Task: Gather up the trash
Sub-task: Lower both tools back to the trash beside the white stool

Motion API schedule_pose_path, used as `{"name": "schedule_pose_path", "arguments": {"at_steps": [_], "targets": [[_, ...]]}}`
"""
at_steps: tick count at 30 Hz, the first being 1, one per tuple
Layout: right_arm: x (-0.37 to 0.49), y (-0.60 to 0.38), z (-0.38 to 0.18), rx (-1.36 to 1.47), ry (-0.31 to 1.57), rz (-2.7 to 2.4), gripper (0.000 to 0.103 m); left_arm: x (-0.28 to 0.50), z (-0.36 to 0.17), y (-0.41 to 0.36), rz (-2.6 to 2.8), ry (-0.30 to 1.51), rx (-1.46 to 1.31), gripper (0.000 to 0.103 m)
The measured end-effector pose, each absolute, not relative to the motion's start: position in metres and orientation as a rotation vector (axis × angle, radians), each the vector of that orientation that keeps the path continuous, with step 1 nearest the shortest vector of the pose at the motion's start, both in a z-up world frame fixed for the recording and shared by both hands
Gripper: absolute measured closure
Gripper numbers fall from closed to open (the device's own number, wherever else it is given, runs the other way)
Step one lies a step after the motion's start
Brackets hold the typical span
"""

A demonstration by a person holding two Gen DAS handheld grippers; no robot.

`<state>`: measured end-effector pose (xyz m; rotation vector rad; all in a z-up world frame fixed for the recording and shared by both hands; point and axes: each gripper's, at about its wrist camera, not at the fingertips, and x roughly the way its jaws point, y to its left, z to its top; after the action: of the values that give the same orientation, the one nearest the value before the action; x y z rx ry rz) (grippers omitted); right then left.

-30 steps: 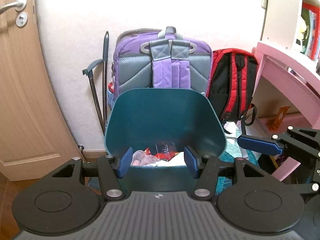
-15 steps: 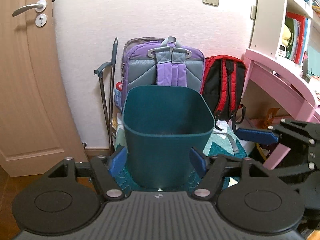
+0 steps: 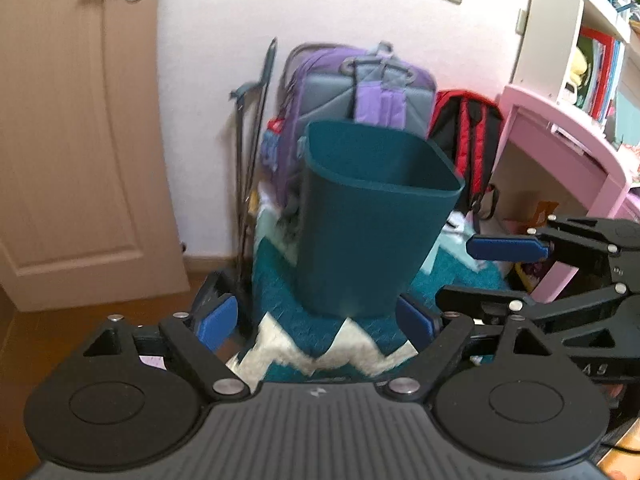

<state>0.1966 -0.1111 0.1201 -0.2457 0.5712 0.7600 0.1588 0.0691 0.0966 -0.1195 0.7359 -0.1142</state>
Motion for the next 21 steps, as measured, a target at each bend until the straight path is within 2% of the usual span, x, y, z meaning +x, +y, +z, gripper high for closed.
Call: {"name": "schedule_pose_path", "arguments": {"at_steps": [5, 13, 21], "targets": [[0.195, -0.082, 0.084, -0.257, 0.631, 0.807, 0.05, 0.144, 0.053, 0.098, -0.094, 0.767, -0.096, 0.002], [0.21, -0.031, -0.006, -0.265, 0.755, 0.861, 0.05, 0.142, -0.053, 0.155, -0.039, 0.888, -0.123, 0.002], [0.242, 0.013, -0.117, -0.276, 0.963, 0.829, 0.05, 0.158, -0.164, 0.206, 0.022, 0.998, -0.156, 0.002]]}}
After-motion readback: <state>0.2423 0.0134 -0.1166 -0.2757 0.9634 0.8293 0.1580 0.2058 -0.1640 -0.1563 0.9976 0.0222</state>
